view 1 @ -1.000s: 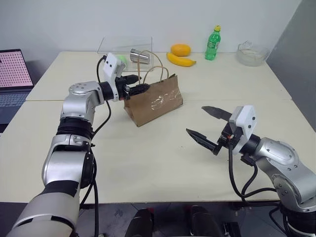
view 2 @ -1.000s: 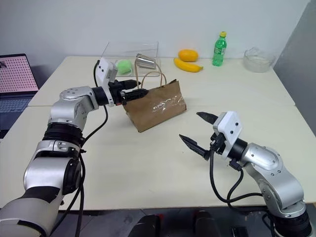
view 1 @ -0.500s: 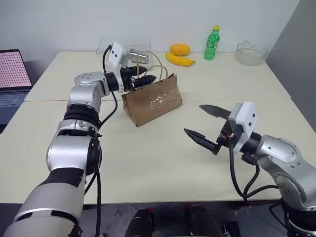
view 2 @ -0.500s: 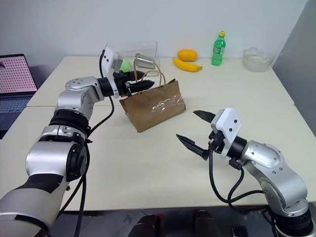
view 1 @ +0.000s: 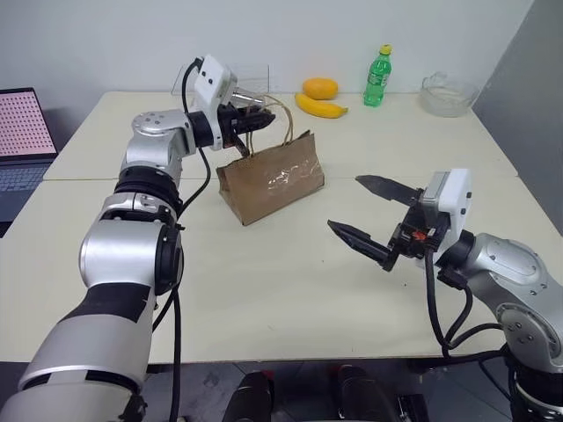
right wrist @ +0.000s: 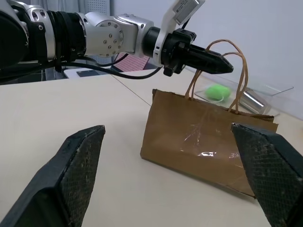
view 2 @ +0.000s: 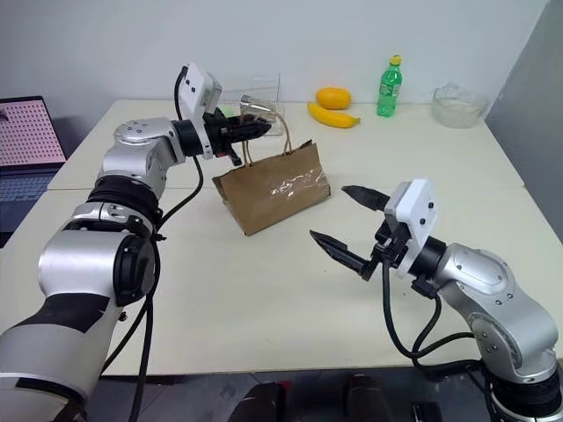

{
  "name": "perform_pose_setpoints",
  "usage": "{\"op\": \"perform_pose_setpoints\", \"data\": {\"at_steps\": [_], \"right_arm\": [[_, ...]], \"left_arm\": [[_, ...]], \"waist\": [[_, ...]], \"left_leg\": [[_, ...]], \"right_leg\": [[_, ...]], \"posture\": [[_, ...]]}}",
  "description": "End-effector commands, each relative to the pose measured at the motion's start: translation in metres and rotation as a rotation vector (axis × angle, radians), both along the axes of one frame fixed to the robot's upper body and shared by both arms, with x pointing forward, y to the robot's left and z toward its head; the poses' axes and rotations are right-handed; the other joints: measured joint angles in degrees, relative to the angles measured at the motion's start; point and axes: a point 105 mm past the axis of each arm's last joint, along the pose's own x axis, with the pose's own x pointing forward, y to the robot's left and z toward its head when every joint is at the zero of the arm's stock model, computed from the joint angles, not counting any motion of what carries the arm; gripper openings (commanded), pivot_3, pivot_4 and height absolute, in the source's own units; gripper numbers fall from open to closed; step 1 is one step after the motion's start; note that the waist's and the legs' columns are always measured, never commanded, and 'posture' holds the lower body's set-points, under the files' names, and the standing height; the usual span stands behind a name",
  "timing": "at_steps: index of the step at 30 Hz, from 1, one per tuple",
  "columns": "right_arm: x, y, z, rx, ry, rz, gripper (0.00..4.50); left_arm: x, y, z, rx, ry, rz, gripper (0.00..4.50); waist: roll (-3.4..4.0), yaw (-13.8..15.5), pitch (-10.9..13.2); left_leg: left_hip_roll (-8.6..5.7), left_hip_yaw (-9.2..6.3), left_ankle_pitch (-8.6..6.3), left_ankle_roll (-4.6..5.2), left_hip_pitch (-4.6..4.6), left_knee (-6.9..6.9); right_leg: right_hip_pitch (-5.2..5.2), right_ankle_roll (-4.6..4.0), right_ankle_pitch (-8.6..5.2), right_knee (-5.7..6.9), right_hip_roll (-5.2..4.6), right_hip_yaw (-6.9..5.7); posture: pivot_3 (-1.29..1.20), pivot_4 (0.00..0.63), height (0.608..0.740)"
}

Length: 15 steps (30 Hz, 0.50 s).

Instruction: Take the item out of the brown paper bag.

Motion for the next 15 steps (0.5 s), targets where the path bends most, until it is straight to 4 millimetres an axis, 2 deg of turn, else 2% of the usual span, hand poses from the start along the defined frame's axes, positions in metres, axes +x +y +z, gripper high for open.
{"op": "perform_pose_setpoints", "data": {"at_steps": [1, 9, 15], "right_arm": [[-0.007, 0.000, 0.013, 0.006, -0.060, 0.011, 4.50], [-0.009, -0.002, 0.010, -0.010, -0.042, 0.012, 4.50], [-0.020, -0.006, 0.001, -0.045, -0.011, 0.024, 4.50]], "left_arm": [[-0.004, -0.006, 0.028, 0.031, -0.119, -0.027, 0.02], [-0.017, -0.018, 0.050, 0.196, -0.350, -0.110, 0.02], [-0.027, -0.037, 0.073, 0.169, -0.475, -0.168, 0.02]], "waist": [[0.00, -0.04, 0.00], [-0.02, -0.05, 0.01], [-0.03, -0.02, 0.01]], "left_leg": [[0.00, 0.00, 0.00, 0.00, 0.00, 0.00], [0.00, -0.02, 0.00, 0.00, -0.11, 0.01], [-0.02, -0.04, 0.00, 0.00, -0.51, 0.17]], "right_leg": [[0.00, 0.00, 0.00, 0.00, 0.00, 0.00], [-0.07, 0.00, 0.00, -0.02, 0.00, -0.02], [-0.42, 0.00, 0.01, 0.07, 0.00, -0.04]], "posture": [[0.00, 0.150, 0.740], [0.00, 0.150, 0.740], [0.00, 0.150, 0.740]]}}
